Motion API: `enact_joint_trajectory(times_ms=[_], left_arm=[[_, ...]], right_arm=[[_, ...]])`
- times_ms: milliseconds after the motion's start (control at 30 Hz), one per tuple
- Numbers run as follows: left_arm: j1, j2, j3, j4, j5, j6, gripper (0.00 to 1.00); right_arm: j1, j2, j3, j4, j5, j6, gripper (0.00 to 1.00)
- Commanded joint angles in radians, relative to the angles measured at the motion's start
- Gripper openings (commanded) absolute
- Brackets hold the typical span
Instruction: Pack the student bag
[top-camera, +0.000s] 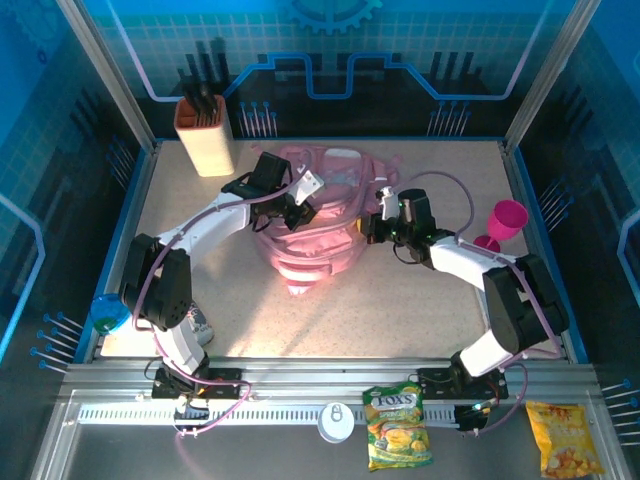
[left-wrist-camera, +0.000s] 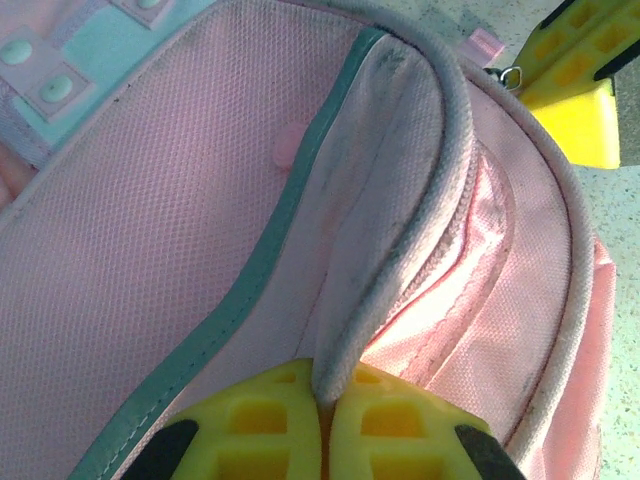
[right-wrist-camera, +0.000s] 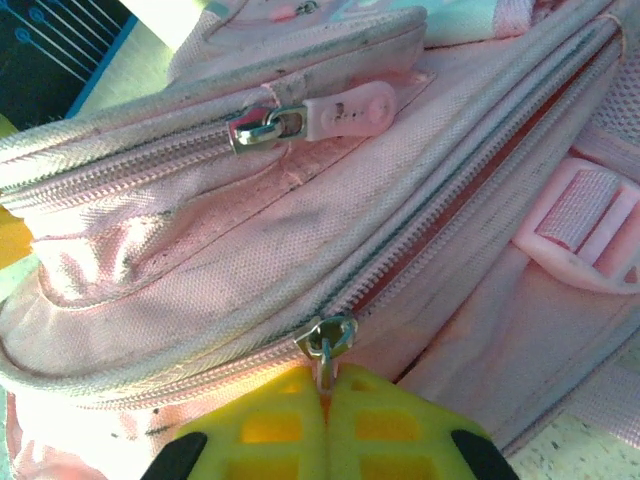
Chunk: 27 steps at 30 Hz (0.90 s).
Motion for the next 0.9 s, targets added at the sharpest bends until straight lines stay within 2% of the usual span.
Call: enact_joint_trajectory(times_ms=[0,133,300,433,700,867], left_arm=[[-0.005,-0.028,0.005,0.065,0.026,-0.015,0.02],[-0.005,-0.017,0.006,0.076,0.019,-0.016,0.02],[-0.005,-0.013,0.011,0.078,0.046,0.003,0.02],[-0.005,-0.001,0.02,0.084,0.044,-0.02,0.02],[-0.029,0.043,0.075,0.167,-0.033,-0.235,0.0],[-0.063,0.12,0.148,0.168,-0.047,-0.278,0.0]], right_arm=[[-0.011,-0.052,0.047,-0.167,-0.017,-0.107,0.02],[-0.011,-0.096,0.063,-0.274,-0.022,-0.173,0.01],[-0.016,-0.131,0.121,-0.407,0.063,-0.24,0.01],[-0.012,-0.125,0.157,-0.442,-0.002,-0.235,0.01],[0.074,-0.199,0.09,-0.455,-0.035,-0.223,0.01],[0.157,-0.187,0.102,-0.44,0.009,-0.211,0.01]])
